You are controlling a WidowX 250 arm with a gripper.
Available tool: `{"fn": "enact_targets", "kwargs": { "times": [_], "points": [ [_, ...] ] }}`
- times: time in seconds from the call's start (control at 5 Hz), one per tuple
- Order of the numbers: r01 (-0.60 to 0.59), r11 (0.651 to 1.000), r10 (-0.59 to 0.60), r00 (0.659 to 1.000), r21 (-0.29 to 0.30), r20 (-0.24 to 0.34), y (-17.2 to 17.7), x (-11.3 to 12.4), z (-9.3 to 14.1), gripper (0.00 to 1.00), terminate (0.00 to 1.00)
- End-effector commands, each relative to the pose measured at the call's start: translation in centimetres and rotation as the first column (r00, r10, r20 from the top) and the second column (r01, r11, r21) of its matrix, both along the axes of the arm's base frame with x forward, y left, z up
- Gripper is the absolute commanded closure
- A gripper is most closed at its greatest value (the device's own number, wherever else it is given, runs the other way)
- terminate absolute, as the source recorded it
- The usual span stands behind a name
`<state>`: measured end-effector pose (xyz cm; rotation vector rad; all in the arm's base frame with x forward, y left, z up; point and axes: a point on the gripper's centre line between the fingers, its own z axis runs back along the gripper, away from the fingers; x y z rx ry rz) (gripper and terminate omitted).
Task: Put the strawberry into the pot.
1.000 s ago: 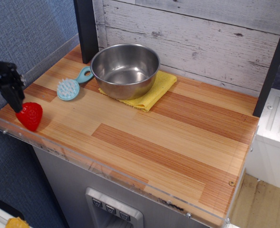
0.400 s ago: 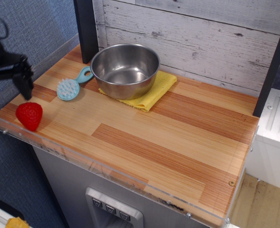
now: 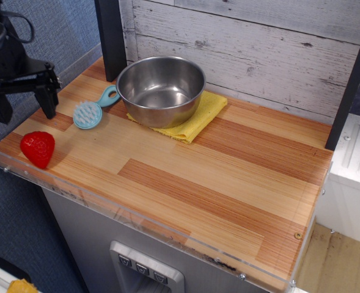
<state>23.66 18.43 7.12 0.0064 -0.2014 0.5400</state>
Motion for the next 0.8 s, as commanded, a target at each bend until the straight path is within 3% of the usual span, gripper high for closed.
{"fn": "enact_targets", "kwargs": {
  "times": [0.0,0.6],
  "points": [
    [0.040,0.998,-0.040,0.999,0.040,-0.018,-1.7,-0.5,-0.7,0.00,0.00],
    [0.037,0.999,-0.036,0.998,0.019,-0.055,-1.8,-1.1,-2.7,0.00,0.00]
  ]
}}
